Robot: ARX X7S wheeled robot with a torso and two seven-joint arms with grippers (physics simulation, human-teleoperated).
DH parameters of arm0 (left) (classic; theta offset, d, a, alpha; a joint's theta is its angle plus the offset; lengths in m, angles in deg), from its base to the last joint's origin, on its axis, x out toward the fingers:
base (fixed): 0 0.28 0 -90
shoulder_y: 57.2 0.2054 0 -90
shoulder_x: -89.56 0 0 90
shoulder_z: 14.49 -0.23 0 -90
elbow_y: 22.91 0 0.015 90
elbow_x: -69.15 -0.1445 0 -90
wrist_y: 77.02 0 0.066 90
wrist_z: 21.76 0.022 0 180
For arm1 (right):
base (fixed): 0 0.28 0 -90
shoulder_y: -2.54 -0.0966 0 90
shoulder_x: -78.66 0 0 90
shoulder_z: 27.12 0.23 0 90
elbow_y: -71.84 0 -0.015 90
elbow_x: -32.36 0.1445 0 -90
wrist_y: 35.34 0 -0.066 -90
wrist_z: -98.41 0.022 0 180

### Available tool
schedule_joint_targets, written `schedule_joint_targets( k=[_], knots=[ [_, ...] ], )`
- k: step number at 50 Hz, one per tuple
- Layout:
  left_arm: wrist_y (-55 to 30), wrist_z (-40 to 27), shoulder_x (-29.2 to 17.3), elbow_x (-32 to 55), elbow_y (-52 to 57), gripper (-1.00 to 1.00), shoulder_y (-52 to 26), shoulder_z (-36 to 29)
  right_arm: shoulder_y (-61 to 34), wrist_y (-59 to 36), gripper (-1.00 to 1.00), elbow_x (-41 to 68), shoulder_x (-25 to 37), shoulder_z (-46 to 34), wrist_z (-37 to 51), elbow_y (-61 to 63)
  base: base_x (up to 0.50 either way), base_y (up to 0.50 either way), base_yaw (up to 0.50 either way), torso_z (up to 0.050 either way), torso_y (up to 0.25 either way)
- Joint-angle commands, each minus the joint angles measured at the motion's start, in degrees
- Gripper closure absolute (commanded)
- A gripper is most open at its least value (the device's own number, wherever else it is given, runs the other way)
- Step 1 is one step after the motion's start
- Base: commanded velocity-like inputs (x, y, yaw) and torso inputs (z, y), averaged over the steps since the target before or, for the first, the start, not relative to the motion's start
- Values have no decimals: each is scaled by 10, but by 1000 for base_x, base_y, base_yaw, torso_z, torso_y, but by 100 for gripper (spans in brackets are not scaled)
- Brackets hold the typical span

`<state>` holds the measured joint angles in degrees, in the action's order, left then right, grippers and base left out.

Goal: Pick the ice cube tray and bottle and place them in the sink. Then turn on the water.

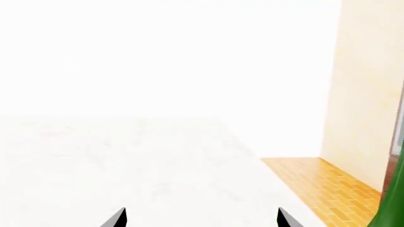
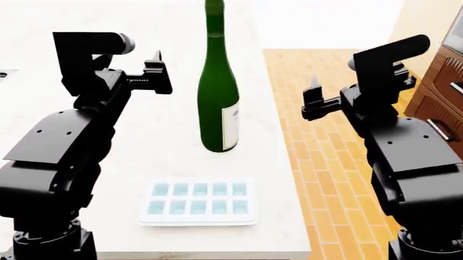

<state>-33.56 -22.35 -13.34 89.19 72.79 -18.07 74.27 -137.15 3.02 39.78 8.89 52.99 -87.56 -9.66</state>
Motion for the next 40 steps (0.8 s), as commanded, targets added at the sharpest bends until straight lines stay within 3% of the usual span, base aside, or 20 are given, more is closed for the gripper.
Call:
schedule_joint_targets(
  k=[1,5,10,21,26,31,40],
  knots=[
    [8,0,-6,-1,-7,-100,-2,-2,-14,-123,-100,-21,139,-163,-106,182,0,0,0,0,0],
    [9,0,-8,0,-11,-100,-6,-2,-38,-170,-100,-12,216,-252,-182,294,0,0,0,0,0],
    [9,-1,-11,0,-10,-100,-7,-2,-58,-208,-100,1,261,-323,-236,387,0,0,0,0,0],
    [-1,-6,-15,5,1,-100,-8,-1,-99,-305,-100,24,227,-413,-259,513,0,0,0,0,0],
    [5,-5,-16,5,-2,-100,-6,-2,-114,-299,-100,90,216,-428,-213,515,0,0,0,0,0],
    [10,-6,-16,5,-3,-100,-1,-4,-163,-298,-100,238,212,-442,-109,514,0,0,0,0,0],
    [6,-8,-18,9,3,-100,0,-4,-232,-301,-100,405,180,-469,10,513,0,0,0,0,0]
  ],
)
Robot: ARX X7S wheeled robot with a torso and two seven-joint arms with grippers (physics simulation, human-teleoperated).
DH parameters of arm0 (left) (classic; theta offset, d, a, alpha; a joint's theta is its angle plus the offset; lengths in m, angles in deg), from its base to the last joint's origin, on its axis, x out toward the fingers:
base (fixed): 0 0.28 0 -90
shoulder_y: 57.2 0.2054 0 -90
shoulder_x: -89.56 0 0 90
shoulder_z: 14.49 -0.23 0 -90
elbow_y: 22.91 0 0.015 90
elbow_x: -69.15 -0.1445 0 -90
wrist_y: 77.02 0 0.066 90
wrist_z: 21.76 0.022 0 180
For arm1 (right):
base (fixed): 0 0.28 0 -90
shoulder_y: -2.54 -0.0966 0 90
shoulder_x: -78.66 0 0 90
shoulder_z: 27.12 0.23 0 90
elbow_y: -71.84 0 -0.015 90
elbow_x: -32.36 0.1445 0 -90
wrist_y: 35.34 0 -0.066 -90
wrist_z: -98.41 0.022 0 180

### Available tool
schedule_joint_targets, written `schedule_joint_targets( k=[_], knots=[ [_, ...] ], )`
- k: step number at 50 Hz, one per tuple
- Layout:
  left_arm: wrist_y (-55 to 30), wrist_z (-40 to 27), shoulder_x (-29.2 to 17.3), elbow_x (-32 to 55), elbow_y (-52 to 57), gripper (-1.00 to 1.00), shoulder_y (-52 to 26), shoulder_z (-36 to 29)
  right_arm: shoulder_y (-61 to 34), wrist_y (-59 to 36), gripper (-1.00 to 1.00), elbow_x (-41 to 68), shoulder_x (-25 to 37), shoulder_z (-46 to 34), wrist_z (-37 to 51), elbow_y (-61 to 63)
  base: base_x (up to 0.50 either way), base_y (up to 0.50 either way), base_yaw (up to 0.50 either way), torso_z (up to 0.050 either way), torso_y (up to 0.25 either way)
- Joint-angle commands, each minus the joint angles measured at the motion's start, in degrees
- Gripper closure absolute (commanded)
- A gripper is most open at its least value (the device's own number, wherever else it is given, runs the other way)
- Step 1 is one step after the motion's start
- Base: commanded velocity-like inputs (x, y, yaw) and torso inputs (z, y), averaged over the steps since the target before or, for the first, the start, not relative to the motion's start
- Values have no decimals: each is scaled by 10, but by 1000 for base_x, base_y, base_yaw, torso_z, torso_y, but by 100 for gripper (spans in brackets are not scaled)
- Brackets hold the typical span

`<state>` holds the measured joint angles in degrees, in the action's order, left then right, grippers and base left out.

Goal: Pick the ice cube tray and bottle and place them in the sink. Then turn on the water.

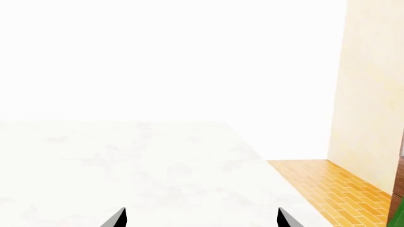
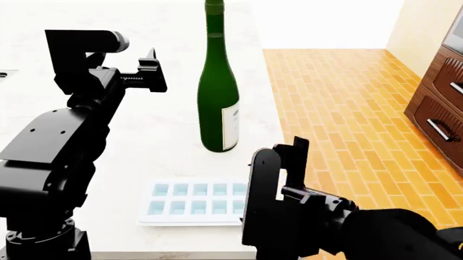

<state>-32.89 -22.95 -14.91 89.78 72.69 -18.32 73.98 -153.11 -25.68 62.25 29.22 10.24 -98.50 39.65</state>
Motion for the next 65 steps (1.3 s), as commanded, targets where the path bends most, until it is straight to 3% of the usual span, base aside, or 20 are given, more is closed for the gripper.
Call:
schedule_joint_targets(
  k=[1,23,64,65],
  knots=[
    [-1,-2,-2,4,4,-100,2,-1,-77,-13,-100,190,-26,-45,127,20,0,0,0,0,0],
    [10,-1,-9,10,0,-100,11,3,-78,113,-100,98,-51,-170,88,-111,0,0,0,0,0],
    [33,-2,-11,17,-20,-100,18,0,-51,184,-100,31,-67,-237,62,-270,2,1,2,0,0],
    [33,-2,-11,17,-19,-100,19,0,-50,182,100,31,-68,-237,64,-270,14,4,5,0,0]
  ],
)
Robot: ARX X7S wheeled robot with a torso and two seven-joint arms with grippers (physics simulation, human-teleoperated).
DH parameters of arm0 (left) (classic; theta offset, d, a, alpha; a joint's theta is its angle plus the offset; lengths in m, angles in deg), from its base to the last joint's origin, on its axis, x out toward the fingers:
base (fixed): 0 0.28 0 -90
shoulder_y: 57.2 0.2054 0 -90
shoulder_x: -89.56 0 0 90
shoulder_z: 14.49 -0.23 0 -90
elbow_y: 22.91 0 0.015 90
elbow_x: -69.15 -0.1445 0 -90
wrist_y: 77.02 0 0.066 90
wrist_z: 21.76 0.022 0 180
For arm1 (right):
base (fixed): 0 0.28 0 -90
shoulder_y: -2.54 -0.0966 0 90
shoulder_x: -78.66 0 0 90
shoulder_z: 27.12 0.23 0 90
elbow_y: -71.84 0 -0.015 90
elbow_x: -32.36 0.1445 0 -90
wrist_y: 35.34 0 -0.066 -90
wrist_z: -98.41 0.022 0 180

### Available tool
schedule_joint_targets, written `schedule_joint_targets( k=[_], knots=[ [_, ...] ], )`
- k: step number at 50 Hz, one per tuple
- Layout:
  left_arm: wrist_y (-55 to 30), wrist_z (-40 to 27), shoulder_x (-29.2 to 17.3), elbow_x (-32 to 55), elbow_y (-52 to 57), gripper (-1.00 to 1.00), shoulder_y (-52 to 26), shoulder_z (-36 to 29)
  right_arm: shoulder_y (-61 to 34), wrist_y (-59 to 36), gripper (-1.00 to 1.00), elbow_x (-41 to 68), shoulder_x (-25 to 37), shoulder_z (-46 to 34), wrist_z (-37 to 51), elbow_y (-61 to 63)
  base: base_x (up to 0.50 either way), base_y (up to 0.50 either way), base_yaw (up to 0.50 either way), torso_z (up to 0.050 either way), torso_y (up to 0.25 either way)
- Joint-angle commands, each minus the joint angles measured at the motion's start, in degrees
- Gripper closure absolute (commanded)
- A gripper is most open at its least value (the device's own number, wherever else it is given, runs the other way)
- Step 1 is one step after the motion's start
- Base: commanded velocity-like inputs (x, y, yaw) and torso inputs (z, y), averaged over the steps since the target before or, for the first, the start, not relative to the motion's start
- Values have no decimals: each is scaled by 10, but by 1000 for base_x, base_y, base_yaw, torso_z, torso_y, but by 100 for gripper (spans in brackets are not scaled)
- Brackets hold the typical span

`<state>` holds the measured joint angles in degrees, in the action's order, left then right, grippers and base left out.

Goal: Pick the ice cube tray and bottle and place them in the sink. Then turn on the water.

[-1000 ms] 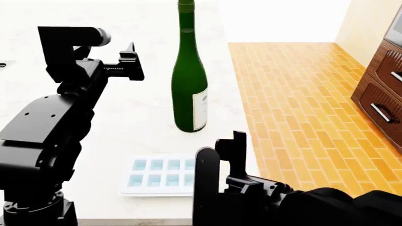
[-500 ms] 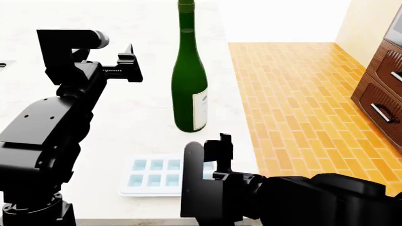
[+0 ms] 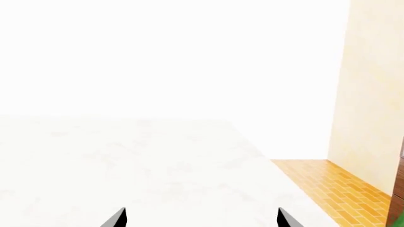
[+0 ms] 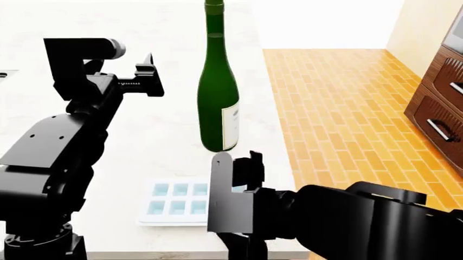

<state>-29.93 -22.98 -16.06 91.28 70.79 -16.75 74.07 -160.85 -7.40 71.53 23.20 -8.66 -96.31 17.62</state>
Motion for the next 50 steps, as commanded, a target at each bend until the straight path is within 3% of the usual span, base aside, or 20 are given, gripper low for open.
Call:
schedule_joint_targets(
  k=[1,18,30,36,38,43,50],
  knots=[
    [3,-2,0,3,0,-100,3,-1,27,-3,100,-62,-8,-48,43,-50,0,0,3,0,0],
    [6,-3,-2,8,-4,-100,2,0,16,-30,100,-44,-15,-39,50,-15,2,0,0,0,0],
    [13,-3,-3,11,-11,-100,1,-1,-49,-150,100,25,9,30,74,116,0,0,0,0,0],
    [13,-4,-5,11,-9,-100,1,0,-26,-271,100,153,25,170,134,222,0,0,0,0,0],
    [14,-5,-4,11,-9,-100,1,-2,-40,-278,100,247,44,197,198,229,0,0,0,0,0],
    [12,-6,-4,11,-9,-100,-3,-6,-87,-268,100,482,86,203,386,217,0,0,0,0,0],
    [14,-7,-2,11,-11,-100,-4,-10,-129,-244,100,579,170,201,456,222,0,0,0,0,0]
  ],
)
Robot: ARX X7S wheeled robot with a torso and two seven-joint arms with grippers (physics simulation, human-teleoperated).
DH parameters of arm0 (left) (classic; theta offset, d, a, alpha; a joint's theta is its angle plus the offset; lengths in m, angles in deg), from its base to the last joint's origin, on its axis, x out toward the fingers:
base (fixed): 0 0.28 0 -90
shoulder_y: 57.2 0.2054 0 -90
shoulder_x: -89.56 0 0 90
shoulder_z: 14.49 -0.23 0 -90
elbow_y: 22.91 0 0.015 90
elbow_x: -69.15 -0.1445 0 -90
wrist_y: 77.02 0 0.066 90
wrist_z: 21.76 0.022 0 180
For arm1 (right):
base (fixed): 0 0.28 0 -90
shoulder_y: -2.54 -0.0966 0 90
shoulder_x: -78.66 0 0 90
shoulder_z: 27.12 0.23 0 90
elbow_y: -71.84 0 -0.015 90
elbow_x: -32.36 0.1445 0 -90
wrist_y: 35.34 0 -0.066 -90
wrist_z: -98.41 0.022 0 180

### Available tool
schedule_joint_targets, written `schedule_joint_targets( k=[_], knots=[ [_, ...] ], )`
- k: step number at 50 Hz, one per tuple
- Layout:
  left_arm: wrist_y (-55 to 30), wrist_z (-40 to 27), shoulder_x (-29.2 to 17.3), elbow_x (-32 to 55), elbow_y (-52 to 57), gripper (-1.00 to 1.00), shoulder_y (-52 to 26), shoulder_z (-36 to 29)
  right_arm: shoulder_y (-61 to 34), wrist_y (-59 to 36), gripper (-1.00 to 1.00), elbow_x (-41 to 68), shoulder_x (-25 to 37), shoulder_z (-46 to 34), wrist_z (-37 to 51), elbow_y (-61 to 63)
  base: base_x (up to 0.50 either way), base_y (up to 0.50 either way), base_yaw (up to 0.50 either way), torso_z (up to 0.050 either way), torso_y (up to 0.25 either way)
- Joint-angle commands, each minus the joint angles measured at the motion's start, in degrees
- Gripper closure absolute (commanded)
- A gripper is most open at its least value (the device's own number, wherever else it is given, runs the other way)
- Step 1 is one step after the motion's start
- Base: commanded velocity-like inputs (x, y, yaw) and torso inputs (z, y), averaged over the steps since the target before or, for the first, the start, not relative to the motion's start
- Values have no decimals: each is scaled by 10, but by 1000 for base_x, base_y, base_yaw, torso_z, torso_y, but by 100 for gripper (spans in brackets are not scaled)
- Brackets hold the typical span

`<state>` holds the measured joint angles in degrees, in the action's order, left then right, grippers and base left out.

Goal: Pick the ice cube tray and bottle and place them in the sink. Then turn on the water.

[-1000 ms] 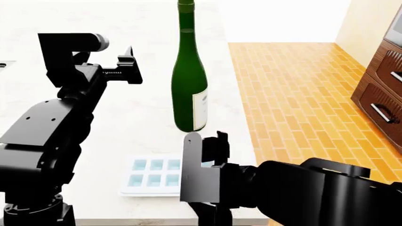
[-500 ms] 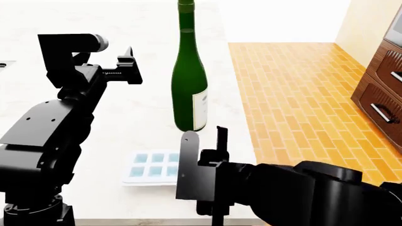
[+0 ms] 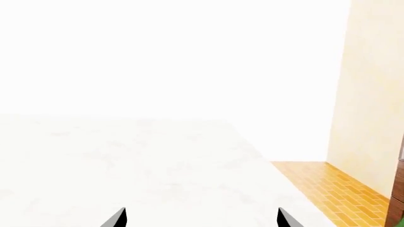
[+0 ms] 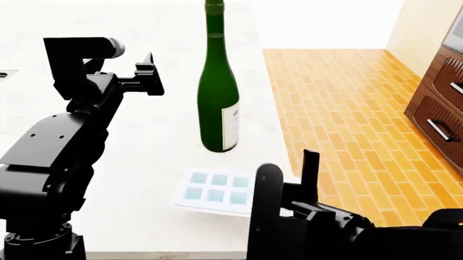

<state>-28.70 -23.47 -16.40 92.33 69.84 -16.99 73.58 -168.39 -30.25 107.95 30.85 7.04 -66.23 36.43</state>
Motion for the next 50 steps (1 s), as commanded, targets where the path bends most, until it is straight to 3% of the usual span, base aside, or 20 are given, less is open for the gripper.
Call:
schedule_joint_targets(
  k=[1,20,29,41,50],
  knots=[
    [2,-2,1,0,-1,-100,-2,-6,-57,-13,100,220,106,47,158,35,0,0,0,0,0],
    [5,-4,-2,3,-2,-100,0,-9,-60,50,100,103,270,153,28,42,0,0,0,0,0],
    [-10,3,-9,15,15,-100,0,-11,35,161,100,-47,342,146,-3,11,0,0,0,0,0],
    [-165,20,-50,90,127,-100,-24,-21,60,216,100,-81,302,167,82,-156,0,0,0,0,0],
    [-311,30,-70,171,164,-100,-89,-1,78,265,100,-111,257,172,102,-222,0,0,0,0,0]
  ],
)
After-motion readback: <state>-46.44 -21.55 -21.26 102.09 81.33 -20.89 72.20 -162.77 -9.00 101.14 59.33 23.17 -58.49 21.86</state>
